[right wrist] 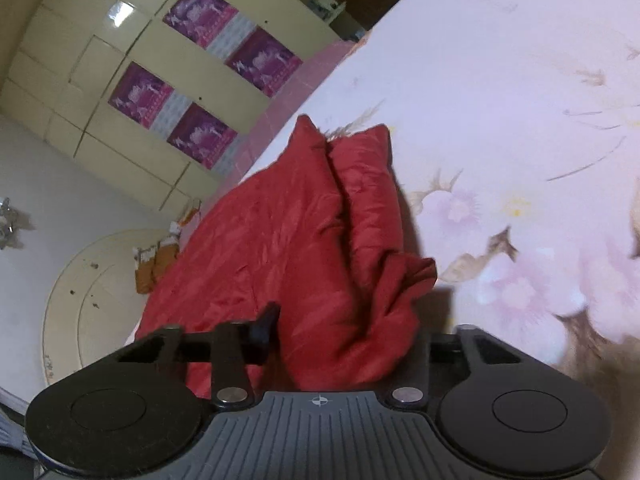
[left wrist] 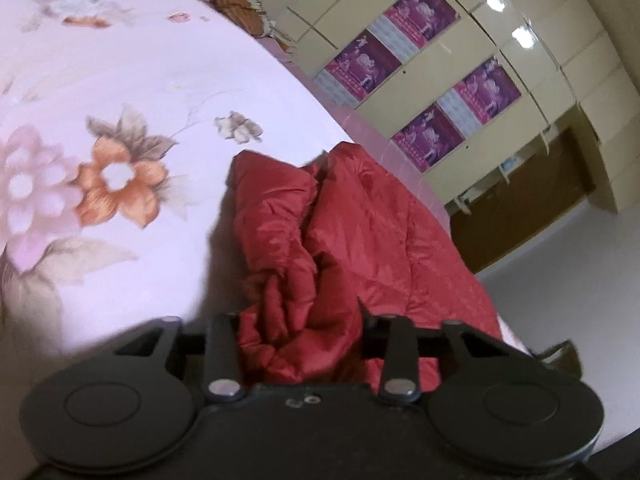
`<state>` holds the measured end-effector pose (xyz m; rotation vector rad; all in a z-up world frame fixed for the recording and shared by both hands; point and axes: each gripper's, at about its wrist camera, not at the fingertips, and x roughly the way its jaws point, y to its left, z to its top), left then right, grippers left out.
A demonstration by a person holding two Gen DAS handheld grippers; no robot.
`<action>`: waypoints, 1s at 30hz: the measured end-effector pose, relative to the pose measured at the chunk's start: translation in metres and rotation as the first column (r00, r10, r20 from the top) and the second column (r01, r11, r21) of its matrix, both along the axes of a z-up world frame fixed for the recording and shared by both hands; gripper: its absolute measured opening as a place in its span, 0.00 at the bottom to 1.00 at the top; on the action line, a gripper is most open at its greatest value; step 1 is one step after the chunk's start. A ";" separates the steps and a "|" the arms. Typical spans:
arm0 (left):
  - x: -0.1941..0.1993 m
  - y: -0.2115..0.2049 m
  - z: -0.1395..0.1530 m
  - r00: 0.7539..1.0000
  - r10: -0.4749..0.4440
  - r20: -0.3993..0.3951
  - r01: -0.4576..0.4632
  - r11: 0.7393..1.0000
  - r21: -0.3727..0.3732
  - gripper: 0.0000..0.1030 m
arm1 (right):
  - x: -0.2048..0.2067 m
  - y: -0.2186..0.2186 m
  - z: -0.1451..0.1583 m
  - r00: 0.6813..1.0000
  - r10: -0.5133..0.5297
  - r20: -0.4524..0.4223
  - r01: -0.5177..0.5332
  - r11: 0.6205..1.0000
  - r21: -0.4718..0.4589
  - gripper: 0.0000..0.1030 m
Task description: Fold large clothes
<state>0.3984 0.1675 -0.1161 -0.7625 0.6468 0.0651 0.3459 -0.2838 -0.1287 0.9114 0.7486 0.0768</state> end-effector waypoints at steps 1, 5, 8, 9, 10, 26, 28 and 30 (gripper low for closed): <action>-0.002 -0.004 0.003 1.000 -0.009 -0.002 0.009 1.000 0.028 0.28 | 0.002 0.001 0.002 1.000 0.011 0.002 -0.011 1.000 -0.017 0.26; -0.011 -0.017 0.022 0.999 -0.036 -0.015 0.038 0.991 0.131 0.20 | -0.002 0.007 0.009 0.998 0.053 0.015 -0.052 0.995 -0.084 0.17; -0.022 -0.028 0.034 0.998 -0.050 -0.027 0.055 0.981 0.186 0.19 | -0.005 0.008 0.016 0.997 0.075 -0.002 -0.074 0.990 -0.119 0.15; -0.025 -0.030 0.038 0.998 -0.053 -0.027 0.057 0.979 0.194 0.19 | -0.007 0.008 0.016 0.997 0.080 -0.008 -0.081 0.989 -0.126 0.15; -0.031 -0.033 0.041 0.998 -0.053 -0.025 0.057 0.979 0.196 0.19 | -0.010 0.007 0.018 0.996 0.085 -0.010 -0.086 0.988 -0.128 0.15; -0.167 -0.089 0.052 0.999 -0.030 -0.040 0.037 0.984 0.173 0.19 | -0.129 -0.045 0.033 0.988 0.153 -0.025 -0.155 0.979 -0.132 0.15; -0.182 -0.095 0.054 0.999 -0.024 -0.042 0.031 0.984 0.173 0.19 | -0.144 -0.052 0.034 0.987 0.158 -0.027 -0.160 0.979 -0.128 0.15; -0.198 -0.100 0.053 0.999 -0.015 -0.043 0.022 0.986 0.165 0.19 | -0.158 -0.057 0.036 0.986 0.166 -0.027 -0.168 0.978 -0.125 0.15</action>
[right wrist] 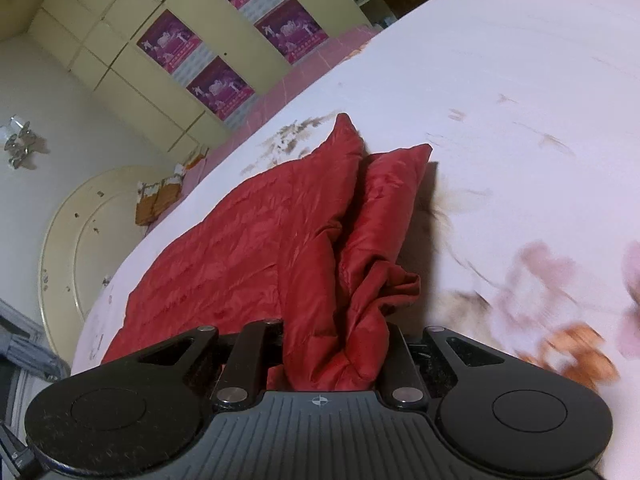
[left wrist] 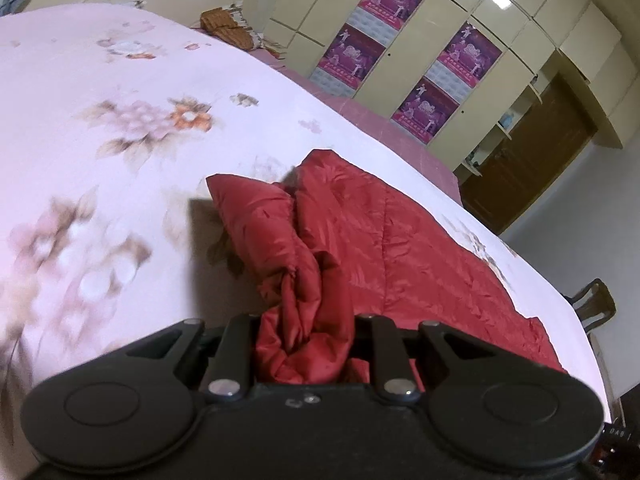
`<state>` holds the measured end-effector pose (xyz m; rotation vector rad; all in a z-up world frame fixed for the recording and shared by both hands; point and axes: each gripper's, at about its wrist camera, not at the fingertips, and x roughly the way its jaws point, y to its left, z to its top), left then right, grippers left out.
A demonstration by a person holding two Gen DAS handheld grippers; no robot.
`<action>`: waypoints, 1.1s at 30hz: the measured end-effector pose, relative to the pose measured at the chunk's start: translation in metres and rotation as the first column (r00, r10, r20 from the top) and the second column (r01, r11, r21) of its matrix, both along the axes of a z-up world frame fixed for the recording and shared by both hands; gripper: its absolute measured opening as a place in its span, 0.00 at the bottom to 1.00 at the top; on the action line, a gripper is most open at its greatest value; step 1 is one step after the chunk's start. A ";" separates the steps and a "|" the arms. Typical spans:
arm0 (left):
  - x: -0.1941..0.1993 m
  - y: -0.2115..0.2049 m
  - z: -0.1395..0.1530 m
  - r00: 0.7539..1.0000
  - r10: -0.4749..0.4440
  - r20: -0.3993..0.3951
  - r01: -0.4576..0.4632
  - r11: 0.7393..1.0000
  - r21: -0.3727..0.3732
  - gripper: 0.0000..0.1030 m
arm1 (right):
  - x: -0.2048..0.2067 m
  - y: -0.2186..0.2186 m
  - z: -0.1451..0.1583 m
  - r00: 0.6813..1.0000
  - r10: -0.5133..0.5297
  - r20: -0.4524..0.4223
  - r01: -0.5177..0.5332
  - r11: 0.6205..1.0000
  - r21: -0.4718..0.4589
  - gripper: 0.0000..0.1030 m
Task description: Fold large clothes
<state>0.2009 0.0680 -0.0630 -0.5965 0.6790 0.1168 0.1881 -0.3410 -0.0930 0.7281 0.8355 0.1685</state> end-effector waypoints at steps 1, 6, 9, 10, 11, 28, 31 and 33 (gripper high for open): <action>-0.006 -0.002 0.001 1.000 0.003 0.000 -0.003 1.000 0.000 0.19 | -0.006 -0.003 0.000 1.000 0.003 0.001 -0.003 1.000 0.001 0.15; -0.035 -0.013 -0.001 1.000 0.021 -0.002 -0.021 1.000 0.006 0.19 | -0.030 -0.015 0.001 1.000 0.016 0.005 -0.016 1.000 0.011 0.15; -0.054 -0.020 -0.001 0.999 0.037 0.005 -0.037 0.999 0.008 0.19 | -0.040 -0.021 0.005 1.000 0.021 0.010 -0.021 1.000 0.008 0.15; -0.059 -0.020 -0.001 0.999 0.042 0.008 -0.042 0.999 0.004 0.19 | -0.042 -0.022 0.006 1.000 0.025 0.011 -0.025 1.000 0.007 0.15; -0.065 -0.021 -0.002 0.999 0.046 0.009 -0.046 0.999 0.001 0.19 | -0.046 -0.023 0.006 1.000 0.029 0.011 -0.029 1.000 0.007 0.15; -0.103 0.014 -0.005 0.991 0.125 -0.046 -0.118 0.984 0.134 0.81 | -0.051 -0.062 -0.007 1.000 -0.011 -0.012 0.011 1.000 0.009 0.46; -0.117 0.020 0.017 0.994 0.113 -0.001 -0.111 0.974 0.195 0.63 | -0.065 -0.084 0.015 0.993 -0.114 0.026 0.117 0.987 -0.114 0.63; -0.118 0.008 0.026 0.998 0.058 0.021 -0.061 0.969 0.239 0.57 | -0.070 -0.094 0.032 0.987 -0.138 0.082 0.148 0.980 -0.131 0.47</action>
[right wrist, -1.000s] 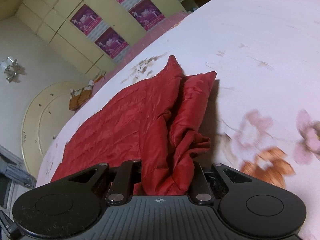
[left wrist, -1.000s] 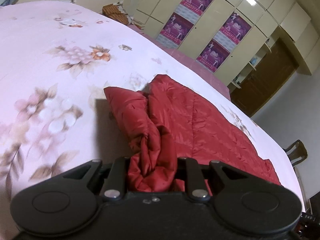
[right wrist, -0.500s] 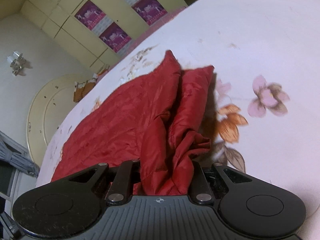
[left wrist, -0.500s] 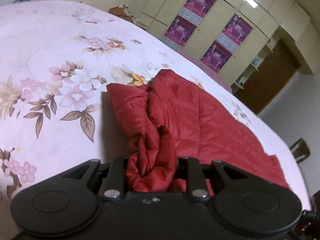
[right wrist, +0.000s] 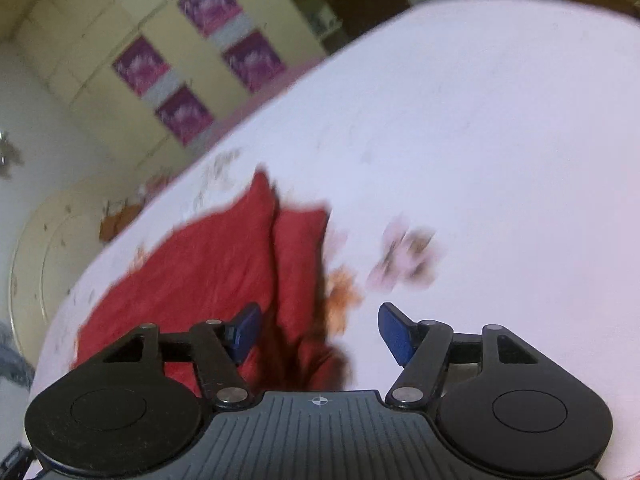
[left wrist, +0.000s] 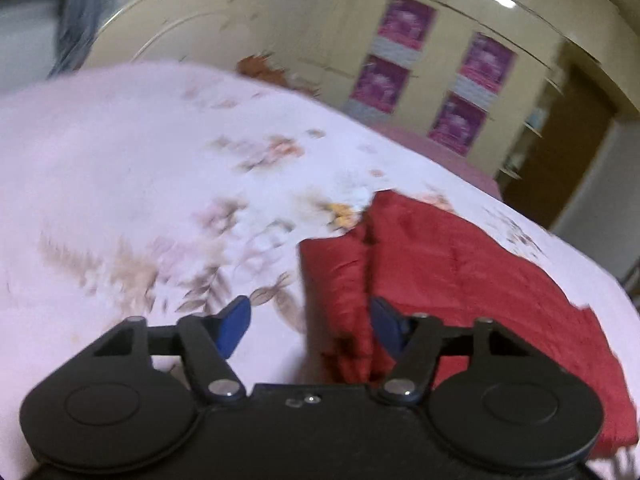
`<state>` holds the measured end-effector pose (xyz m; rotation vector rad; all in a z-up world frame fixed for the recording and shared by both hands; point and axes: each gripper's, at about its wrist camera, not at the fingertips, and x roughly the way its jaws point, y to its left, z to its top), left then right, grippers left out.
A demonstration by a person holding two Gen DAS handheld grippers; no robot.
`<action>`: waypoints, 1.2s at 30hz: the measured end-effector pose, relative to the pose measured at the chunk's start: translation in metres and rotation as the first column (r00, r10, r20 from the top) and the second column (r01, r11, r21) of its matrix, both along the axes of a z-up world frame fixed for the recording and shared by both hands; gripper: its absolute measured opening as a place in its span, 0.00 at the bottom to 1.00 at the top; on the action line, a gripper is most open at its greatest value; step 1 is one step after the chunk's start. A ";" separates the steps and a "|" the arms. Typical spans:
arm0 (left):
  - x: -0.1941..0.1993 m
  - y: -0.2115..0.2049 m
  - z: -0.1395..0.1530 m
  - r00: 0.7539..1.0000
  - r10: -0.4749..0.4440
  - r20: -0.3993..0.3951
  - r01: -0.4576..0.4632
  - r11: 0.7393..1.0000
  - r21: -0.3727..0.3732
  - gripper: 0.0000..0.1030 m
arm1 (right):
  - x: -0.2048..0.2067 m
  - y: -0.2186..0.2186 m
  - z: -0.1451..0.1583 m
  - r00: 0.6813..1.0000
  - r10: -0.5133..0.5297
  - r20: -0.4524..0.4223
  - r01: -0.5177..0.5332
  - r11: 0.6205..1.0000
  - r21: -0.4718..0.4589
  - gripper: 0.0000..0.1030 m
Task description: Fold large clothes
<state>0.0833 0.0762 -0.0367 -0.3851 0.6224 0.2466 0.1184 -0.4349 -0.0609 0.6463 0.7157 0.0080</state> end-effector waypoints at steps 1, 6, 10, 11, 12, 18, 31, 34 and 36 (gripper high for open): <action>0.001 -0.008 0.001 0.999 -0.039 0.006 0.039 0.999 -0.004 0.49 | 0.001 0.002 0.008 1.000 0.016 0.015 -0.016 1.000 -0.022 0.34; 0.020 -0.075 0.006 0.977 -0.209 0.045 0.207 0.977 0.048 0.42 | 0.011 0.068 0.033 0.971 0.236 0.043 -0.228 0.964 -0.138 0.10; 0.051 -0.112 -0.014 0.959 -0.280 -0.036 0.282 0.958 0.045 0.43 | 0.022 0.111 0.025 0.950 0.313 0.015 -0.304 0.934 -0.190 0.10; 0.055 -0.115 -0.020 0.960 -0.276 -0.055 0.278 0.959 0.047 0.43 | 0.024 0.116 0.020 0.949 0.314 -0.003 -0.308 0.928 -0.211 0.10; 0.058 -0.115 -0.026 0.960 -0.274 -0.062 0.277 0.960 0.049 0.43 | 0.028 0.120 0.014 0.952 0.305 -0.036 -0.304 0.919 -0.252 0.10; 0.059 -0.109 -0.043 0.954 -0.290 -0.077 0.297 0.951 0.092 0.45 | 0.031 0.104 -0.036 0.945 0.303 -0.121 -0.325 0.904 -0.279 0.00; -0.044 -0.050 -0.013 1.000 -0.013 -0.007 0.011 0.984 -0.176 0.65 | -0.008 0.125 0.010 0.933 0.358 -0.041 -0.356 0.899 -0.255 0.17; -0.037 -0.034 -0.036 0.999 0.033 -0.029 -0.042 0.930 -0.364 0.60 | -0.010 0.146 0.014 0.916 0.401 0.012 -0.384 0.887 -0.258 0.56; -0.026 -0.024 -0.050 0.998 0.051 -0.022 -0.055 0.888 -0.457 0.60 | -0.003 0.162 0.017 0.896 0.442 0.037 -0.422 0.876 -0.232 0.45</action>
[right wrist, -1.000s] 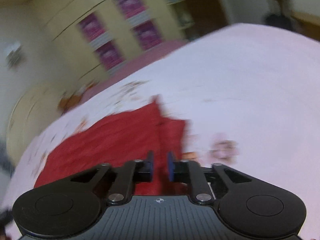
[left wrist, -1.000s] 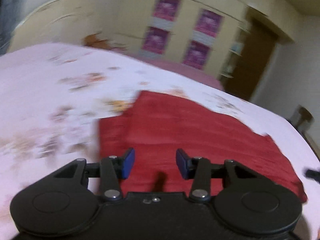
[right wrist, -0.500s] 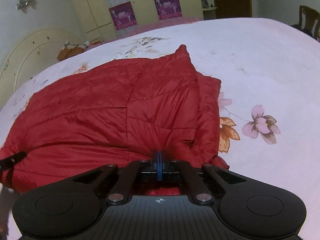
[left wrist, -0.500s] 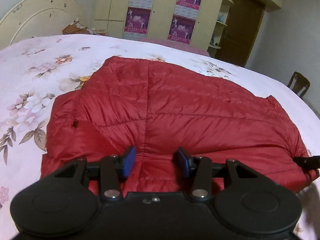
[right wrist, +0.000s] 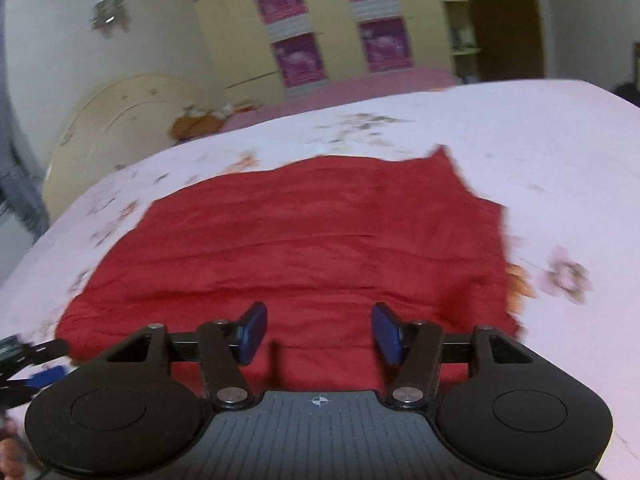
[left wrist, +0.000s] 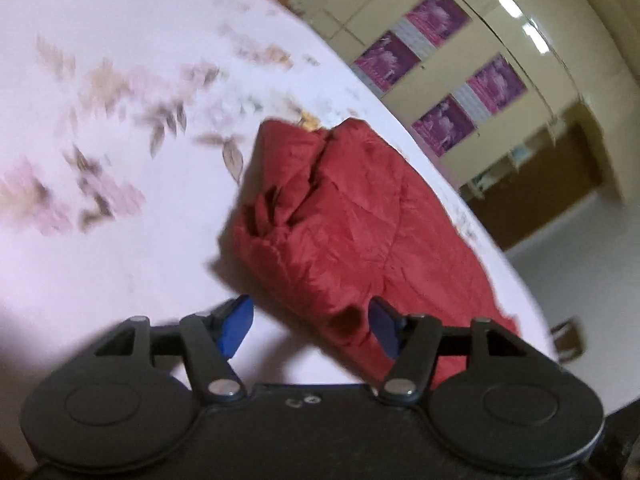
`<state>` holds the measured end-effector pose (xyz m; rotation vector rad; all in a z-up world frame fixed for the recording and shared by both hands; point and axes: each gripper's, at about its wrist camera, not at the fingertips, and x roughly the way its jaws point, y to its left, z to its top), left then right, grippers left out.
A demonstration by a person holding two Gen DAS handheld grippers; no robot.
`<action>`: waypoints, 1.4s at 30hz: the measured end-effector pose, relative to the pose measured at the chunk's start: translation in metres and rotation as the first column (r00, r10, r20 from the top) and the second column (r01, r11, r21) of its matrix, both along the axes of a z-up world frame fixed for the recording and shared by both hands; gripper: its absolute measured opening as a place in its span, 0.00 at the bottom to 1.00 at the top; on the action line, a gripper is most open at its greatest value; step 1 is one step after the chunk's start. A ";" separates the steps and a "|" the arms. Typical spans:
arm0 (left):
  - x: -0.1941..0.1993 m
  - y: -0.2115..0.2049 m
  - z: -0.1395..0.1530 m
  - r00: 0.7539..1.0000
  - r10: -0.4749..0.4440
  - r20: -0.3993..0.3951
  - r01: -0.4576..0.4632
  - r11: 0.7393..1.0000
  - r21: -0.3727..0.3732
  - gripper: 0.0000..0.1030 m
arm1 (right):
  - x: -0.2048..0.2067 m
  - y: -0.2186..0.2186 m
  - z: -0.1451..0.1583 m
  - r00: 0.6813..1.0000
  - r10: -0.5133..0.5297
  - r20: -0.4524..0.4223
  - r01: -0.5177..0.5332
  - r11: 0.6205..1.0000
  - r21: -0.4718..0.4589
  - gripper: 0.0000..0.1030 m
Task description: Fold large clothes
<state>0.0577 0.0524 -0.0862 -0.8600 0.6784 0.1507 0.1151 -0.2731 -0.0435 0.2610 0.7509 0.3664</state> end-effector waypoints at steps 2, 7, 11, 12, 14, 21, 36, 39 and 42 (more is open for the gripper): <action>0.012 0.004 -0.008 0.999 0.020 0.037 -0.019 0.999 -0.036 0.60 | 0.009 0.017 0.003 0.999 0.052 -0.015 -0.051 0.999 0.015 0.13; 0.031 0.019 -0.025 0.990 0.086 0.111 -0.066 0.983 -0.174 0.55 | 0.039 0.060 0.000 0.998 0.058 -0.039 -0.060 0.997 -0.039 0.03; 0.044 0.021 -0.029 0.989 0.031 0.147 -0.005 0.985 -0.174 0.26 | 0.056 0.085 -0.012 0.996 0.062 -0.071 -0.067 0.996 -0.060 0.03; 0.044 0.022 -0.027 0.985 0.021 0.169 0.009 0.985 -0.173 0.24 | 0.060 0.089 -0.018 0.994 0.060 -0.089 -0.065 0.996 -0.058 0.03; 0.042 0.020 -0.010 0.976 -0.019 0.219 0.047 0.991 -0.124 0.21 | 0.066 0.096 -0.028 0.992 0.054 -0.118 -0.063 0.996 -0.071 0.03; 0.055 -0.005 0.020 0.967 -0.163 0.194 0.141 0.982 0.124 0.21 | 0.078 0.103 -0.048 0.984 0.019 -0.177 -0.034 0.996 -0.081 0.03; 0.043 -0.031 0.061 0.924 -0.288 0.251 0.220 0.939 0.266 0.21 | 0.042 0.078 -0.038 0.960 0.040 -0.276 -0.050 0.998 -0.028 0.02; 0.042 -0.057 0.083 0.888 -0.356 0.292 0.255 0.908 0.333 0.21 | 0.044 0.074 -0.047 0.959 0.042 -0.279 -0.044 0.999 0.002 0.02; 0.044 -0.086 0.100 0.854 -0.420 0.307 0.284 0.870 0.402 0.21 | 0.045 0.068 -0.050 0.959 0.062 -0.275 -0.056 0.998 0.031 0.02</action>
